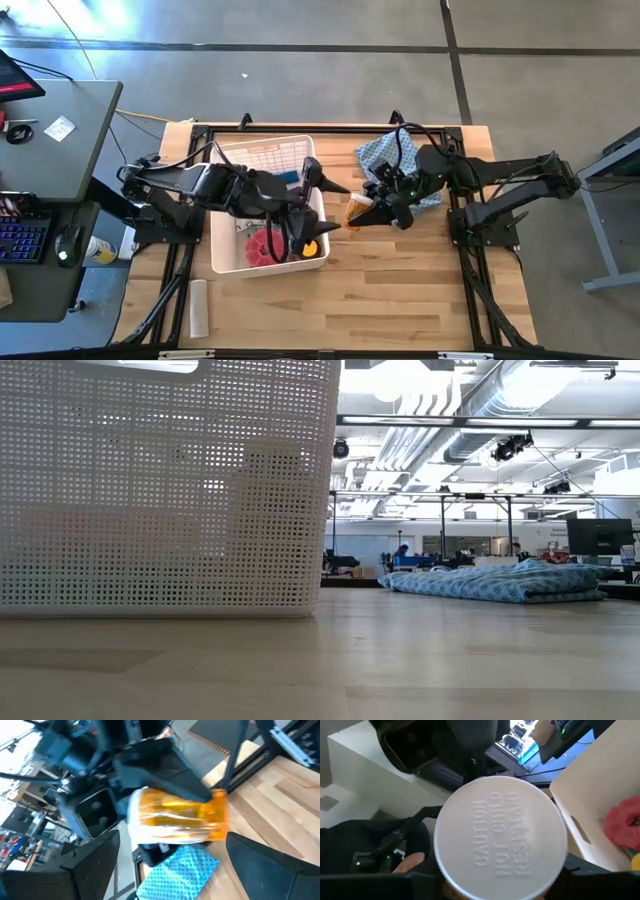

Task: Pick & place medical supplies in basket/bin
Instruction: Put the orange pill bottle into the white bin

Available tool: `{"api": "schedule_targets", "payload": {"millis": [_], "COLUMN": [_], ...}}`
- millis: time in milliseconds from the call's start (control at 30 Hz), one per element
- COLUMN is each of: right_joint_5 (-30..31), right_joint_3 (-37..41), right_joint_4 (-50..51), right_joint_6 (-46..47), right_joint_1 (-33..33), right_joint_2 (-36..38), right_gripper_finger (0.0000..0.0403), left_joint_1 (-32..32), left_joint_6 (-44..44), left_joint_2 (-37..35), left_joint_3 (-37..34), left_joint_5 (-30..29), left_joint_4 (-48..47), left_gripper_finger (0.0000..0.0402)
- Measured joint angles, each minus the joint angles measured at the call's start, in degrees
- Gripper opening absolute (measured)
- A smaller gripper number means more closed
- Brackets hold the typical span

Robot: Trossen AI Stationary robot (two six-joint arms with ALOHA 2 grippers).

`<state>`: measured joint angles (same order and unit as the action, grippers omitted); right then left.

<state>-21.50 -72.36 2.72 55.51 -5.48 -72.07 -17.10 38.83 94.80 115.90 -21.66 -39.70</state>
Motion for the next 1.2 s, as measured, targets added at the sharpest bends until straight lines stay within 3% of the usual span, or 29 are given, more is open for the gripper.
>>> {"api": "schedule_targets", "payload": {"millis": [367, 767, 1000, 1200], "right_joint_5": [-0.56, -1.78, -1.51, -1.17], "right_joint_3": [0.08, 0.07, 0.07, 0.07], "right_joint_4": [-1.71, -2.93, -3.38, -3.39], "right_joint_6": [1.51, 2.78, 2.49, 0.29], "right_joint_1": [-0.03, -0.22, -0.15, 0.11], "right_joint_2": [-1.43, -2.51, -2.52, -2.52], "right_gripper_finger": [0.0174, 0.0175, 0.0184, 0.0185], "left_joint_1": [0.99, 0.87, 0.68, -0.31], "left_joint_6": [1.28, 1.91, 1.92, 2.28], "left_joint_2": [2.23, 3.82, 3.8, 3.8], "left_joint_3": [-0.15, -0.04, -0.04, -0.04], "left_joint_5": [2.02, -1.02, -5.02, -10.18], "left_joint_4": [0.83, 3.88, 3.71, 3.77], "left_gripper_finger": [0.0399, 0.0398, 0.0394, 0.0356]}}
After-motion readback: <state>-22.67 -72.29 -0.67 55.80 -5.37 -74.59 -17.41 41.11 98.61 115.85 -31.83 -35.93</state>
